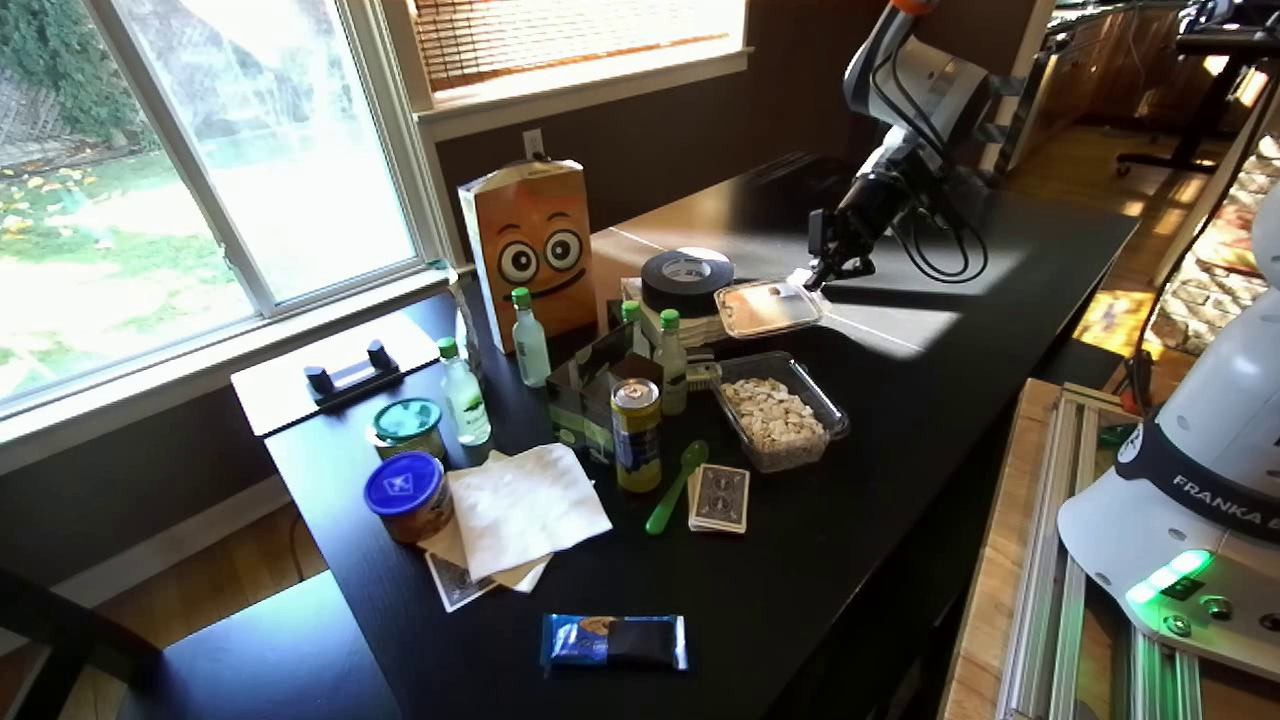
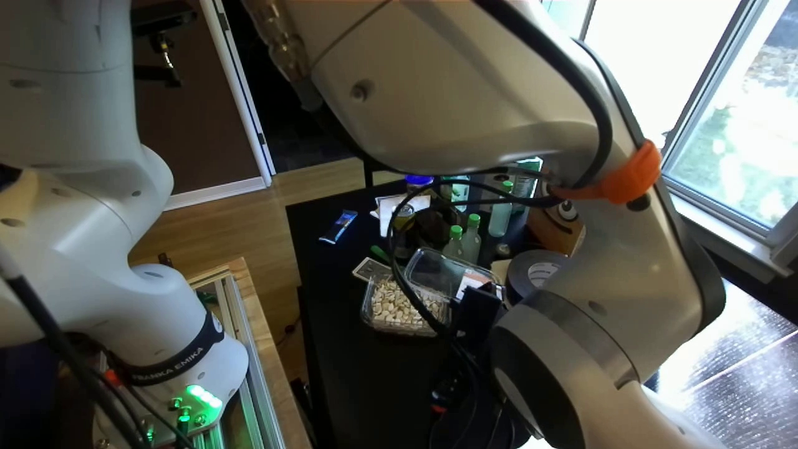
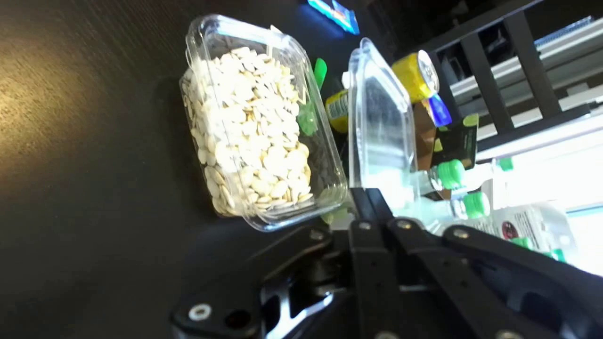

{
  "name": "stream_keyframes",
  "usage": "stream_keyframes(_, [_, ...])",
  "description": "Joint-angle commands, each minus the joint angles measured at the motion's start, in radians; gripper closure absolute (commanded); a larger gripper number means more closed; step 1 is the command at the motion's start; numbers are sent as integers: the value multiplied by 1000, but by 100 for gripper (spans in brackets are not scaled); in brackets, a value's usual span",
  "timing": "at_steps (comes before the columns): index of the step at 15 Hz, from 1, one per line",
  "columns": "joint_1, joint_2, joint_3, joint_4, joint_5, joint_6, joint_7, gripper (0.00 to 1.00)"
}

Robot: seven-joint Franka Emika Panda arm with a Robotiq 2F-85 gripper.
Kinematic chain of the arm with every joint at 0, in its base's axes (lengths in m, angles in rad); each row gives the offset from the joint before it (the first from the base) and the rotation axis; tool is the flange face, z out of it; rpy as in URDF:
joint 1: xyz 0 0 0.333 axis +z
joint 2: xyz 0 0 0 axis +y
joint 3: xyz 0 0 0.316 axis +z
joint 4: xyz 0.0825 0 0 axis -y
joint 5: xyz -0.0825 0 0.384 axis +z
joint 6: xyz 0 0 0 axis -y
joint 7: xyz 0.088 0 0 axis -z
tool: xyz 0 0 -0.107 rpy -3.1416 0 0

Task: Place the clear lid directly on the table

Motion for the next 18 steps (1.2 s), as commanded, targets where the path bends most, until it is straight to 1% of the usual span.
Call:
stream_keyframes(1, [7, -1, -16, -9, 122, 93, 56, 100])
stream_keyframes(5, [22, -29, -28, -32, 183, 246, 44, 100])
stream_keyframes(7, [33, -36, -31, -42, 187, 323, 40, 100])
stream_keyframes(11, [59, -34, -31, -62, 186, 538, 50, 100])
stream_keyframes(18, [144, -25, -1, -140, 132, 992, 71, 100])
